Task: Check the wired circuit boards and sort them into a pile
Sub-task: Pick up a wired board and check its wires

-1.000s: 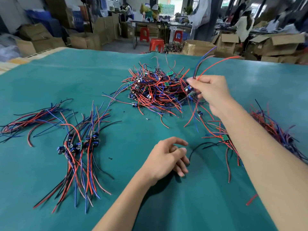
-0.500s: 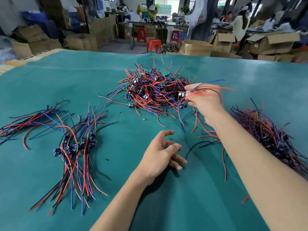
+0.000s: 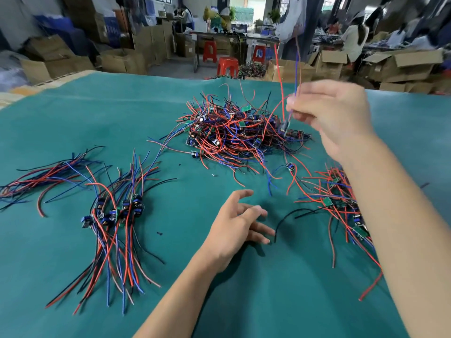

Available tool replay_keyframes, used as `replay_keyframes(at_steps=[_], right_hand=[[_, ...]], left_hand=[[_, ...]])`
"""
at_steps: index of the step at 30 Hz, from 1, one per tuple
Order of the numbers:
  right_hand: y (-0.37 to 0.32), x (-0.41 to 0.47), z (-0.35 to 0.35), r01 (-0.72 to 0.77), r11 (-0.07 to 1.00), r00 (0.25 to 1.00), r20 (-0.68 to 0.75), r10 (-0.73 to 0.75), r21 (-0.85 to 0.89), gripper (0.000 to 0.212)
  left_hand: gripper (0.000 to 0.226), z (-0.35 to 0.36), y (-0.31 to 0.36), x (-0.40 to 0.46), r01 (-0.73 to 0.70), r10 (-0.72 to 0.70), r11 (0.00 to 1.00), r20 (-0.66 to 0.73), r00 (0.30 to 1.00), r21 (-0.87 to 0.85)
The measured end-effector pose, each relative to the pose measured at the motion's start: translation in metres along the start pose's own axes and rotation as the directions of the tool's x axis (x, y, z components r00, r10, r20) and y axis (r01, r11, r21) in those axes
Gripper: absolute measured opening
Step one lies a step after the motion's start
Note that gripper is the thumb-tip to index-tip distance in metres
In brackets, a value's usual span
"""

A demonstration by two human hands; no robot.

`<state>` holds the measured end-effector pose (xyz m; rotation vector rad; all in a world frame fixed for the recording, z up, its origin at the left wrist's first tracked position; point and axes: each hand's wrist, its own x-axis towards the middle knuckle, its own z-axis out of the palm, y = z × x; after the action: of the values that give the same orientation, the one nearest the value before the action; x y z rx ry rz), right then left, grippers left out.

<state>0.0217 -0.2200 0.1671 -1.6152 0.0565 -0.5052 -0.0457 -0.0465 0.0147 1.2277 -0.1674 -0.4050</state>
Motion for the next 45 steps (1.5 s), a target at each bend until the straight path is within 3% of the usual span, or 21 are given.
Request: replay_keyframes(at_steps=[4, 7, 10, 12, 16, 19, 20, 21, 23, 26, 29, 32, 35, 41, 45], right_hand=[[0.017, -0.064, -0.014, -0.247, 0.924, 0.954, 0.241, 0.179, 0.293, 0.009], [0.043, -0.1, -0.02, -0.474, 0.675, 0.88, 0.334, 0.338, 0.566, 0.012], [0.063, -0.119, -0.018, -0.601, 0.552, 0.799, 0.415, 0.435, 0.579, 0.011], [0.07, -0.12, -0.022, -0.633, 0.497, 0.773, 0.449, 0.449, 0.593, 0.021], [0.072, -0.119, -0.032, -0.697, 0.346, 0.717, 0.616, 0.327, 0.628, 0.06], [0.076, -0.121, -0.033, -0.736, 0.277, 0.677, 0.684, 0.273, 0.618, 0.06], [0.077, -0.122, -0.032, -0.747, 0.26, 0.664, 0.698, 0.268, 0.612, 0.055], [0.078, -0.123, -0.031, -0.756, 0.274, 0.654, 0.704, 0.275, 0.595, 0.05], [0.08, -0.125, -0.025, -0.74, 0.425, 0.665, 0.662, 0.344, 0.522, 0.034], [0.086, -0.128, -0.014, -0.599, 0.7, 0.783, 0.467, 0.41, 0.389, 0.023], [0.087, -0.126, -0.015, -0.468, 0.835, 0.871, 0.313, 0.379, 0.29, 0.022], [0.09, -0.128, -0.014, -0.38, 0.897, 0.912, 0.254, 0.323, 0.226, 0.005], [0.091, -0.13, -0.01, -0.364, 0.893, 0.917, 0.27, 0.294, 0.265, 0.007], [0.094, -0.13, -0.009, -0.311, 0.919, 0.94, 0.222, 0.26, 0.243, 0.004], [0.096, -0.129, -0.008, -0.261, 0.944, 0.961, 0.144, 0.235, 0.203, 0.005]], left_hand=[[0.026, -0.002, 0.0, 0.002, -0.024, 0.024, 0.995, 0.002, 1.0, -0.097], [0.037, -0.002, 0.002, 0.001, -0.01, 0.017, 0.994, 0.062, 0.998, -0.107], [0.042, -0.004, 0.002, 0.0, -0.02, 0.017, 1.0, 0.124, 0.992, 0.022], [0.042, -0.007, 0.001, 0.0, -0.019, -0.003, 0.996, 0.239, 0.971, 0.091], [0.038, -0.015, 0.004, -0.004, 0.037, -0.084, 0.994, 0.515, 0.853, 0.102], [0.037, -0.021, 0.007, -0.011, 0.121, -0.109, 0.992, 0.758, 0.643, 0.039], [0.037, -0.02, 0.007, -0.012, 0.115, -0.116, 0.992, 0.778, 0.617, 0.057], [0.037, -0.018, 0.006, -0.012, 0.09, -0.119, 0.993, 0.77, 0.626, 0.081], [0.04, -0.013, 0.005, -0.012, 0.06, -0.119, 0.992, 0.711, 0.694, 0.107], [0.05, -0.005, 0.005, -0.012, 0.141, -0.16, 0.987, 0.607, 0.778, 0.08], [0.064, -0.004, 0.006, -0.009, 0.3, -0.251, 0.954, 0.5, 0.829, -0.017], [0.07, -0.001, 0.004, -0.007, 0.311, -0.284, 0.95, 0.393, 0.874, -0.005], [0.054, 0.0, 0.004, -0.008, 0.309, -0.272, 0.949, 0.339, 0.901, -0.059], [0.026, -0.002, 0.005, -0.009, 0.288, -0.252, 0.956, 0.355, 0.9, -0.051], [0.021, -0.003, 0.003, -0.011, 0.222, -0.188, 0.974, 0.373, 0.909, -0.05]])
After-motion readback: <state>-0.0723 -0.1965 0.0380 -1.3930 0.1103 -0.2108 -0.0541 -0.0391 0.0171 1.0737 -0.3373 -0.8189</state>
